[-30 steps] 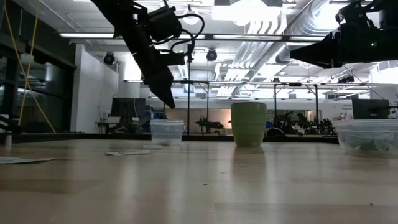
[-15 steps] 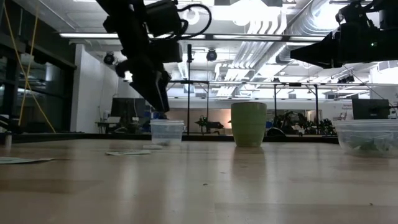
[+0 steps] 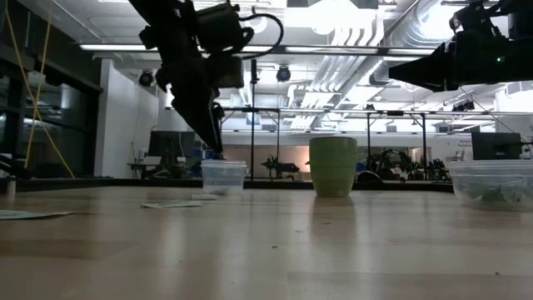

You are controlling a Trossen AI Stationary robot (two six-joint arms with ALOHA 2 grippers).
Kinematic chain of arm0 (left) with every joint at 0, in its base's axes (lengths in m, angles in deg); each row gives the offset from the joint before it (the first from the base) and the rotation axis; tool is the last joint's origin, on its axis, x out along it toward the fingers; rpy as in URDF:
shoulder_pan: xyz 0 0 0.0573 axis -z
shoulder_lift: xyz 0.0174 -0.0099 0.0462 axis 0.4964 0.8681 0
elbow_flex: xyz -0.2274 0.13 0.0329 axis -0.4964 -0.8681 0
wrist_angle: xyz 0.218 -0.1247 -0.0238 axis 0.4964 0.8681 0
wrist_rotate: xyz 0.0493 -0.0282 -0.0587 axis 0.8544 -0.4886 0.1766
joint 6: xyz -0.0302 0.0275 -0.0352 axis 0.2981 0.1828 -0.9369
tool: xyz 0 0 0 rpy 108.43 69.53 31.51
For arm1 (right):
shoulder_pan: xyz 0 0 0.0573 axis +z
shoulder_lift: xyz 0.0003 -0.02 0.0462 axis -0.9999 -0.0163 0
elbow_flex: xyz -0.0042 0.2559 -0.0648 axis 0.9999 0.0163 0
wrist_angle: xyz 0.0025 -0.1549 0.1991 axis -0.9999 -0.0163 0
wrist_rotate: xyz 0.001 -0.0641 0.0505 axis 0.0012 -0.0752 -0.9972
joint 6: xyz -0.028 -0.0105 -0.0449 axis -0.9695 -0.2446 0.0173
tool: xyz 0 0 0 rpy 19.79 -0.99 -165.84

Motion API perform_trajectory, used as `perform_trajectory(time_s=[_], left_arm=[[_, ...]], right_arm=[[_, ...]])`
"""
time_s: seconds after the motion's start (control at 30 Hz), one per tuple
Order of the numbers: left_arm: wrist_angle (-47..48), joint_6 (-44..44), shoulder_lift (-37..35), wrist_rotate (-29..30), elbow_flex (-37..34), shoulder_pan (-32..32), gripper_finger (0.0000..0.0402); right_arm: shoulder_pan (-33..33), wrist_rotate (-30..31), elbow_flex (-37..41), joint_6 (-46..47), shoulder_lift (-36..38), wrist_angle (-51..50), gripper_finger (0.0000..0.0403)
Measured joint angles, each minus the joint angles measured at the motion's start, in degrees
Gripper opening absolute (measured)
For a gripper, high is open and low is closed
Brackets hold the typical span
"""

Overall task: Pick and place items into bin
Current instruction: Put the white sweetener packet into the left transparent bin

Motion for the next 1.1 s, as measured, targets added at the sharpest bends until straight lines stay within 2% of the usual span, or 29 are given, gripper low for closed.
perform_trajectory(time_s=[0.1,0.27,0.53,0.9,1.0,1.1], left_arm=[[-0.6,-1.1,1.9,-0.4,0.0,0.1,0.022],[-0.1,-1.1,5.6,2.8,0.0,0.0,0.022],[-0.5,-1.3,10.8,3.1,0.0,0.1,0.0221],[-1.7,-1.2,12.8,3.9,0.2,0.1,0.022],[-1.4,-1.1,13.0,4.1,0.2,0.1,0.0205],[-1.4,-1.0,13.0,4.2,0.2,0.1,0.0172]], right_arm=[[0.0,0.0,0.0,0.0,0.0,0.0,0.0139],[0.0,0.0,0.0,0.0,0.0,-0.4,0.0139],[0.0,0.0,0.0,0.0,0.0,-0.4,0.0139],[0.0,0.0,0.0,0.0,0.0,-0.4,0.0139],[0.0,0.0,0.0,0.0,-0.1,-0.4,0.0139],[0.0,0.0,0.0,0.0,0.0,-0.4,0.0139]])
